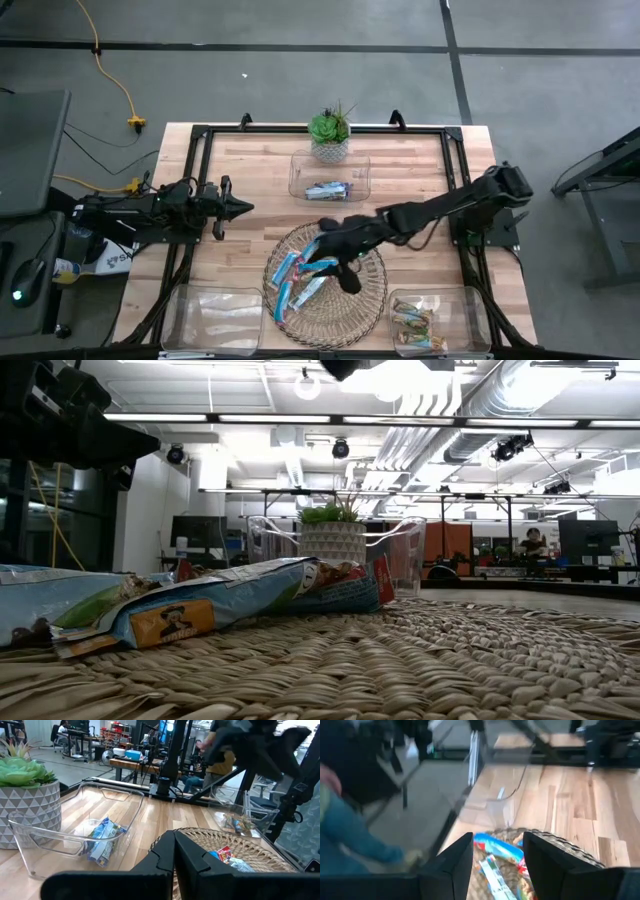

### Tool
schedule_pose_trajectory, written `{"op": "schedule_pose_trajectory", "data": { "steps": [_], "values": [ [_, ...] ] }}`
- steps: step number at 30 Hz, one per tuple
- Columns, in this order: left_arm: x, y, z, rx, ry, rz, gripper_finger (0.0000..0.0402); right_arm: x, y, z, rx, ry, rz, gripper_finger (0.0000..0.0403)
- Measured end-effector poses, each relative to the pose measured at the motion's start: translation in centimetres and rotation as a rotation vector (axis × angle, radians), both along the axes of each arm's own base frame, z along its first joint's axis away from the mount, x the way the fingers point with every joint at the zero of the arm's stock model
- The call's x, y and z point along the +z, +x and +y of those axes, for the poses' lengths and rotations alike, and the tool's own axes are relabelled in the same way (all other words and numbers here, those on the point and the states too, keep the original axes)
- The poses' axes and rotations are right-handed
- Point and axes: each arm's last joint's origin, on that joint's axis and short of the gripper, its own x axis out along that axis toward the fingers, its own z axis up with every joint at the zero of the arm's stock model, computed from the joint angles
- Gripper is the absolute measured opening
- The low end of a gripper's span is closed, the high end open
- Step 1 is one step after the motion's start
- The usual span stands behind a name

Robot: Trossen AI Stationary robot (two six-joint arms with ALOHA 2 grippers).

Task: Pick and place Granola Bars by type
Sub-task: Put the yellow granola bar into the bottom right transparent bin

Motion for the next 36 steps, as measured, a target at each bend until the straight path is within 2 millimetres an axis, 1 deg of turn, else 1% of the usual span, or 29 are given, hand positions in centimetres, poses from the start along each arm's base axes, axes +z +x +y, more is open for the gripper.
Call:
{"op": "schedule_pose_trajectory", "data": {
  "steps": [6, 11, 21, 29, 36],
  "values": [
    [0.0, 0.0, 0.0, 0.000, 0.000, 0.000, 0.0001, -1.7, 3.0, 0.9, 0.108, -0.207, 0.076, 0.0155],
    [0.0, 0.0, 0.0, 0.000, 0.000, 0.000, 0.0001, -3.4, 4.3, 1.3, 0.159, -0.299, 0.117, 0.0155],
    [0.0, 0.0, 0.0, 0.000, 0.000, 0.000, 0.0001, -6.3, 4.8, 1.8, 0.254, -0.414, 0.153, 0.0155],
    [0.0, 0.0, 0.0, 0.000, 0.000, 0.000, 0.0001, -8.6, 5.1, 2.9, 0.314, -0.453, 0.185, 0.0155],
    [0.0, 0.0, 0.0, 0.000, 0.000, 0.000, 0.0001, -10.7, 5.1, 3.9, 0.330, -0.502, 0.224, 0.0158]
  ]
}}
